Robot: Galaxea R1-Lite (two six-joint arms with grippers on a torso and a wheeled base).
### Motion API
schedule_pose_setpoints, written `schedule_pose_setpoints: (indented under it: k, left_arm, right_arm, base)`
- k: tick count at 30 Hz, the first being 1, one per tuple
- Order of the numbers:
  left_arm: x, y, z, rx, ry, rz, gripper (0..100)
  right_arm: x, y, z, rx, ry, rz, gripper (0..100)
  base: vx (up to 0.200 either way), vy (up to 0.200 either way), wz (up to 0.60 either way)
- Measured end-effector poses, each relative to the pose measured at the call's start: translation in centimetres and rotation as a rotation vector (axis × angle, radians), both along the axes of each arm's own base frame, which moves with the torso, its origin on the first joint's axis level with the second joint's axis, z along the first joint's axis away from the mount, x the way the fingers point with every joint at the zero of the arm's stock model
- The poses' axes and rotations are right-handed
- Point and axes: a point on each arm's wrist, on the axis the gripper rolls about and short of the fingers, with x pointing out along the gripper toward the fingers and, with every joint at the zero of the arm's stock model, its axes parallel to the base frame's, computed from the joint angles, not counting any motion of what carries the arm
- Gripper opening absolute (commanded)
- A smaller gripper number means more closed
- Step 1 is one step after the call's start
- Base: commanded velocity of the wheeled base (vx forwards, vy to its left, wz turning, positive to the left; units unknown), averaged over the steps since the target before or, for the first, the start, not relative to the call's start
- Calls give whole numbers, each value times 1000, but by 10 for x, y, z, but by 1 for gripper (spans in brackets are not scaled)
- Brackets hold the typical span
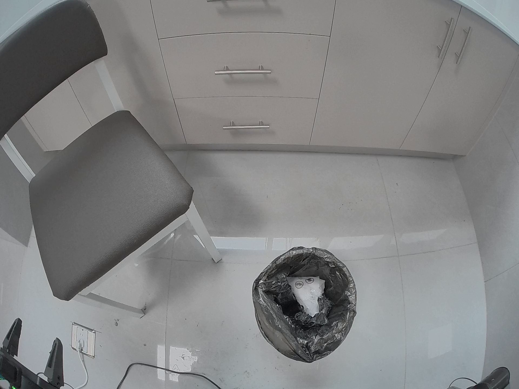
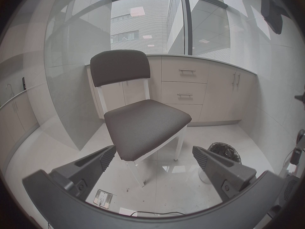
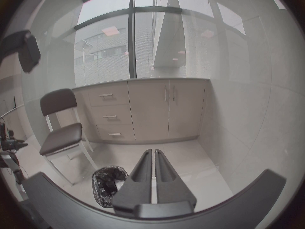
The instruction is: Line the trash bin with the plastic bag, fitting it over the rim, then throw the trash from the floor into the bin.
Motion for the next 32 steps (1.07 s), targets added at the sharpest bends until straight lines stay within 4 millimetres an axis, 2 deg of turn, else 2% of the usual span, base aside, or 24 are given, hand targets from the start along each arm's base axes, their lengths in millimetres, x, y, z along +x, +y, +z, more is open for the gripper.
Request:
schedule_pose_setpoints:
  k: [4, 7, 9, 13, 19, 32]
  left_arm:
    - [0, 0, 0, 0, 0, 0, 100]
    - [0, 0, 0, 0, 0, 0, 100]
    - [0, 0, 0, 0, 0, 0, 100]
    - [0, 0, 0, 0, 0, 0, 100]
    - [0, 0, 0, 0, 0, 0, 100]
    - [0, 0, 0, 0, 0, 0, 100]
  right_arm:
    - [27, 0, -37, 5, 75, -17, 0]
    - [40, 0, -61, 2, 123, -29, 0]
    - [44, 0, -69, -20, 131, -35, 0]
    - [47, 0, -76, -83, 138, -12, 0]
    - [48, 1, -84, -62, 203, 39, 0]
    - [48, 1, -84, -52, 200, 45, 0]
  base:
    - [0, 0, 0]
    - [0, 0, 0]
    - [0, 0, 0]
    - [0, 0, 0]
    - [0, 0, 0]
    - [0, 0, 0]
